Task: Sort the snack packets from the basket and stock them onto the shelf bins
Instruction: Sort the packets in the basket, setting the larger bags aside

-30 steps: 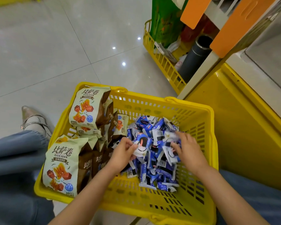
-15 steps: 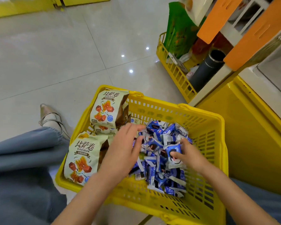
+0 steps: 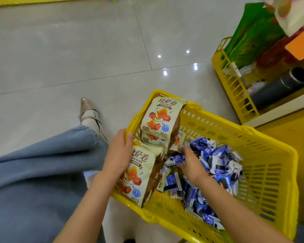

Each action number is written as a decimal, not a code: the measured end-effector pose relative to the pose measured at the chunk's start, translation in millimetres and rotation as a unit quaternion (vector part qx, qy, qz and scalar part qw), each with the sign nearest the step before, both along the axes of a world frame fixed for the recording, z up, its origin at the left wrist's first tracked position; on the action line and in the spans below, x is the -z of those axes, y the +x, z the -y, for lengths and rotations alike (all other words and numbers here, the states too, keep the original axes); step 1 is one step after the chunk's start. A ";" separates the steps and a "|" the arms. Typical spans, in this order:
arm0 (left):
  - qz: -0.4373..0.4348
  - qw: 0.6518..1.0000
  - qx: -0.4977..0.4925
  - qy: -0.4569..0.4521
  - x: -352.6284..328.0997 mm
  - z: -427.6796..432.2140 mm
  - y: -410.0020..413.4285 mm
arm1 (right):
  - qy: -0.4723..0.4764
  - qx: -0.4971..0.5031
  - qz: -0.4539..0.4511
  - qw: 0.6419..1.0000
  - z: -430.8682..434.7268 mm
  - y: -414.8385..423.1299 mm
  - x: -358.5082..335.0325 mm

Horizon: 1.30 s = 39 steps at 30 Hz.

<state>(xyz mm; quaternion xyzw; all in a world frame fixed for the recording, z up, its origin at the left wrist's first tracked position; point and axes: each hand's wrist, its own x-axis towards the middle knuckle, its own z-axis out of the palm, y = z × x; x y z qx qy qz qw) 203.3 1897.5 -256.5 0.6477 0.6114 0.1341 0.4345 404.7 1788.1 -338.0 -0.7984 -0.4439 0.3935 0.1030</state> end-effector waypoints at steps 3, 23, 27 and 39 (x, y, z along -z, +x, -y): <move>-0.013 0.999 -0.006 0.028 1.8 1.4 2.5 | -0.024 0.020 0.031 0.999 5.4 2.7 6.3; -0.002 0.999 0.006 0.031 5.8 -4.1 -0.3 | 0.084 -0.077 0.123 0.986 40.6 45.5 -47.9; -0.002 0.999 -0.004 0.040 7.8 -5.1 0.6 | -0.001 -0.077 0.038 0.996 8.3 29.2 -11.1; -0.003 0.997 -0.029 0.066 11.2 -4.7 1.3 | -0.101 -0.089 0.091 0.987 -25.1 40.8 36.6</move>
